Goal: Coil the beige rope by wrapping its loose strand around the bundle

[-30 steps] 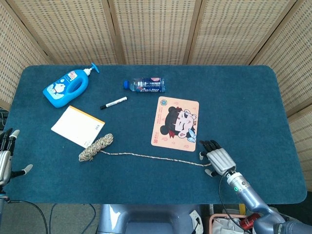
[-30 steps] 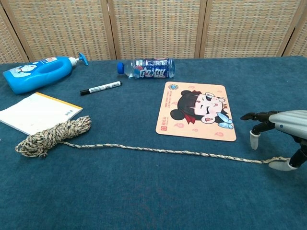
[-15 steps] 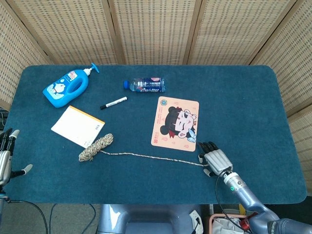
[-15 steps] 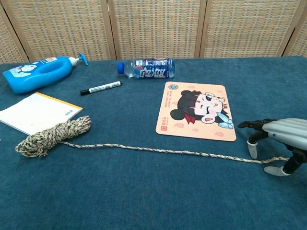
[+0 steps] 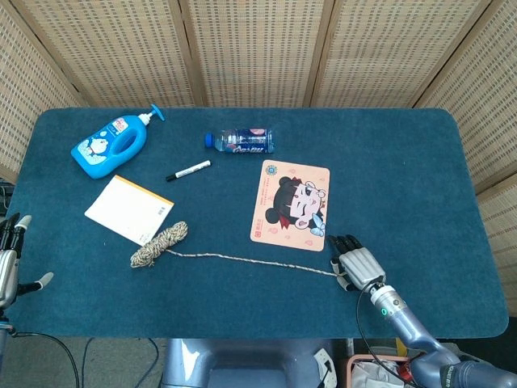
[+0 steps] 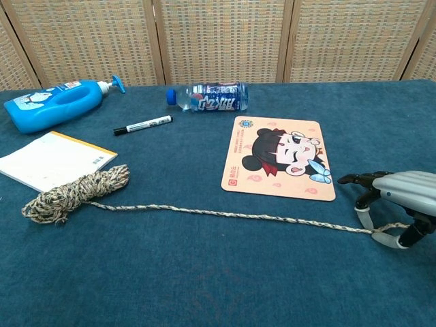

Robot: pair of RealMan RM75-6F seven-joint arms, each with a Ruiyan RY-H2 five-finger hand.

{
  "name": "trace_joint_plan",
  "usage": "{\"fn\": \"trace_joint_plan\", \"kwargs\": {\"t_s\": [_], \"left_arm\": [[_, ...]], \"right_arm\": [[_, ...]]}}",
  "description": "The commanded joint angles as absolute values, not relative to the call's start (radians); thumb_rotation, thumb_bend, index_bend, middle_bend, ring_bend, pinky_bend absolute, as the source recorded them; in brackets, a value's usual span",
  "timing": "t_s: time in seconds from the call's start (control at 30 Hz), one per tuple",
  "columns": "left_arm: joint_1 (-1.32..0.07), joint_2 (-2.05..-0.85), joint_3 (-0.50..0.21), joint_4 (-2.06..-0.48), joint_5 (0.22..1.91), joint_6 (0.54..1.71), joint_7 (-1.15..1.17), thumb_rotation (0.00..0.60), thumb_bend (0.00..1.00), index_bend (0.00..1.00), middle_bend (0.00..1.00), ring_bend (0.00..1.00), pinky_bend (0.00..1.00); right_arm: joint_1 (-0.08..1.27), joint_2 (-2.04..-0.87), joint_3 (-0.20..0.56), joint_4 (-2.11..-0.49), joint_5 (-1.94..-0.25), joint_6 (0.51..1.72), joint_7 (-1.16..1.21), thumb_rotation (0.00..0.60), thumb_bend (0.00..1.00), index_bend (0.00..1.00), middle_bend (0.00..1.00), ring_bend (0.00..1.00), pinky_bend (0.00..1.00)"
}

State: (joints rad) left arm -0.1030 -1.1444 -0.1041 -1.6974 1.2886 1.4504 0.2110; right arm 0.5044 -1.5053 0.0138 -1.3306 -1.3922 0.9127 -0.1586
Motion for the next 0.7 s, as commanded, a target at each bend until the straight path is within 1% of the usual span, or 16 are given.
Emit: {"fn": "trace_joint_plan", "kwargs": {"t_s": [0.03, 0.13, 0.4, 0.7], "left_arm": [[-0.103, -1.145, -0.104, -1.697, 1.289, 1.451, 0.211, 0.6, 0.0, 0.0, 0.0, 0.0, 0.0], [-0.103, -1.145, -0.104, -1.696, 1.288, 1.45, 0.212, 0.6, 0.0, 0.0, 0.0, 0.0, 0.0], [-0.103, -1.147, -0.103, -1.694, 1.287, 1.45, 0.215, 0.6, 0.0, 0.0, 0.0, 0.0, 0.0], [-0.116, -1.17, -0.09, -1.681, 1.296, 1.426, 0.237, 0.6, 0.0, 0.0, 0.0, 0.0, 0.0]], "right_arm": [[0.505, -1.508, 0.013, -1.327, -1.394, 0.915, -0.155, 0.6, 0.4, 0.57, 0.0, 0.0, 0.0], [0.506, -1.512, 0.012, -1.322, -1.395, 0.916, -0.151, 0.6, 0.41, 0.58, 0.0, 0.0, 0.0], [0.5, -1.518, 0.009, -1.311, -1.419, 0.948, -0.11, 0.6, 0.44, 0.67, 0.0, 0.0, 0.0], [0.484, -1.503, -0.004, -1.316, -1.464, 1.008, -0.086, 0.6, 0.47, 0.7, 0.0, 0.0, 0.0]]}}
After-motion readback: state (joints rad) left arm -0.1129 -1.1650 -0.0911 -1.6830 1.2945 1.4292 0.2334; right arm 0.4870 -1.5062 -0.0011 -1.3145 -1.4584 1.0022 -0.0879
